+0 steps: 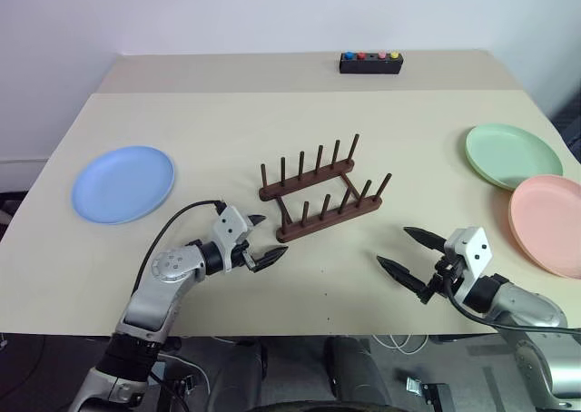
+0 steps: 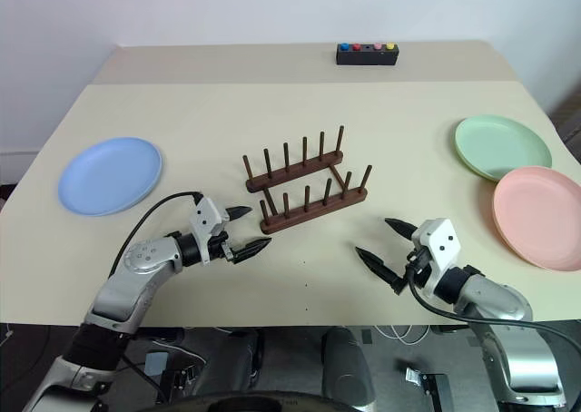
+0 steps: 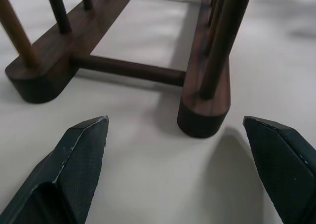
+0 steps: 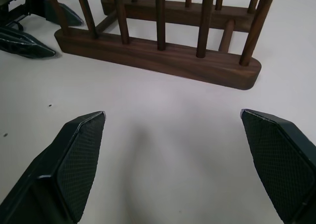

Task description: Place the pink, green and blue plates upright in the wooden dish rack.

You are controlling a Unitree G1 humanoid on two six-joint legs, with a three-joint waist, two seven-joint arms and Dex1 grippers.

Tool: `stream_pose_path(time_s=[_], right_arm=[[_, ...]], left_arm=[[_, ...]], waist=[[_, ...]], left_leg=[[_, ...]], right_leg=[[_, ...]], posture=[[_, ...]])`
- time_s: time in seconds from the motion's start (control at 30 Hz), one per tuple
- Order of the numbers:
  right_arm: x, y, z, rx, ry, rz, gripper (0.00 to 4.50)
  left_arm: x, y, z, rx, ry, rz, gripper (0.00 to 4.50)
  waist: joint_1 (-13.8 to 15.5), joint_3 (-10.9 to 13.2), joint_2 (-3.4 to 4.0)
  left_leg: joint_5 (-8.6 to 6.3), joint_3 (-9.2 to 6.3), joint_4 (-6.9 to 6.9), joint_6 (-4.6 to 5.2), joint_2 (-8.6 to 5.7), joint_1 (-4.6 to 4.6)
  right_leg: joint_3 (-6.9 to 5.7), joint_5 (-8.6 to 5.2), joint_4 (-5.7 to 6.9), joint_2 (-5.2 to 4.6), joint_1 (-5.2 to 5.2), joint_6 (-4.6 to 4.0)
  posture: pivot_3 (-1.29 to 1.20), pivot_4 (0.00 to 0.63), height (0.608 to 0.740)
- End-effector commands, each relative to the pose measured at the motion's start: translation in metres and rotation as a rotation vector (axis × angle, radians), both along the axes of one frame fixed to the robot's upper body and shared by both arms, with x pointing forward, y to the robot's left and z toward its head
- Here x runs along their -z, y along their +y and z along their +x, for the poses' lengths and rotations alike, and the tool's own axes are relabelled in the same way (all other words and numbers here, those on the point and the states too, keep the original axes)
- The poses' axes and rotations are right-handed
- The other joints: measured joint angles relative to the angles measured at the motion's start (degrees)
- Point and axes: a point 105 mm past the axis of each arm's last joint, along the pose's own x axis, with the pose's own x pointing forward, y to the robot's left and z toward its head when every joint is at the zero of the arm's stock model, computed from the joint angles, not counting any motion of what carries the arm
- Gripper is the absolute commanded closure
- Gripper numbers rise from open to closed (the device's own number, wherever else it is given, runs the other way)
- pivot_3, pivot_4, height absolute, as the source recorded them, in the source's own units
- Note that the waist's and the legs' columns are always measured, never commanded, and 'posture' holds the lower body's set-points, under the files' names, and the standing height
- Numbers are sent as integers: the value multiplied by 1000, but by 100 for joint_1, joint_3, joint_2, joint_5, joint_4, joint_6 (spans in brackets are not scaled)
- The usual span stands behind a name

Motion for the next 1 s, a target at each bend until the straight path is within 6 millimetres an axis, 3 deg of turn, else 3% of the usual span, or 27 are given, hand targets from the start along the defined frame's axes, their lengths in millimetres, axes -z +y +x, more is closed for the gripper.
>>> stream_pose_path(time_s=[0.03, 0.2, 0.37, 0.5, 0.77, 1.0], right_arm=[[-11, -1, 2, 13, -65, -9, 0], [-9, -5, -3, 21, -66, -12, 0], [-6, -6, -7, -7, -40, -6, 0], [-5, -12, -9, -23, -16, -9, 0], [-4, -16, -17, -12, -8, -3, 0], [-2, -18, -30, 35, -5, 2, 0]], left_arm=[[10, -11, -2, 53, 37, 8, 1321], [7, -7, 1, 86, 23, 28, 3733], [3, -10, 5, 164, -10, 72, 3747], [-7, -29, 11, 307, -40, 89, 3747], [-20, -61, 43, 451, -90, 131, 3747], [-19, -66, 51, 503, -102, 153, 3747]], waist=[[5, 0, 0], [-9, -1, 0], [-1, -1, 0], [26, 0, -1], [-15, 5, -9], [-22, 7, -12]], left_leg=[[0, 0, 1, 0, 0, 0], [0, -1, -5, 0, 0, 4], [0, -1, -3, 0, 0, 11], [0, -1, -2, 0, -1, 16], [-3, -2, -6, 5, -3, 12], [-5, -2, -5, 10, -3, -5]], right_leg=[[0, 0, -1, 0, 2, 0], [0, -1, -2, 0, 3, 3], [0, -2, -1, 0, 10, 2], [-1, -3, -3, 0, 18, 1], [-1, 6, -4, 1, 12, 27], [-1, 5, -4, 1, -3, 30]], posture=[[0, 150, 740], [0, 150, 740], [0, 150, 740], [0, 150, 740], [0, 150, 740], [0, 150, 740]])
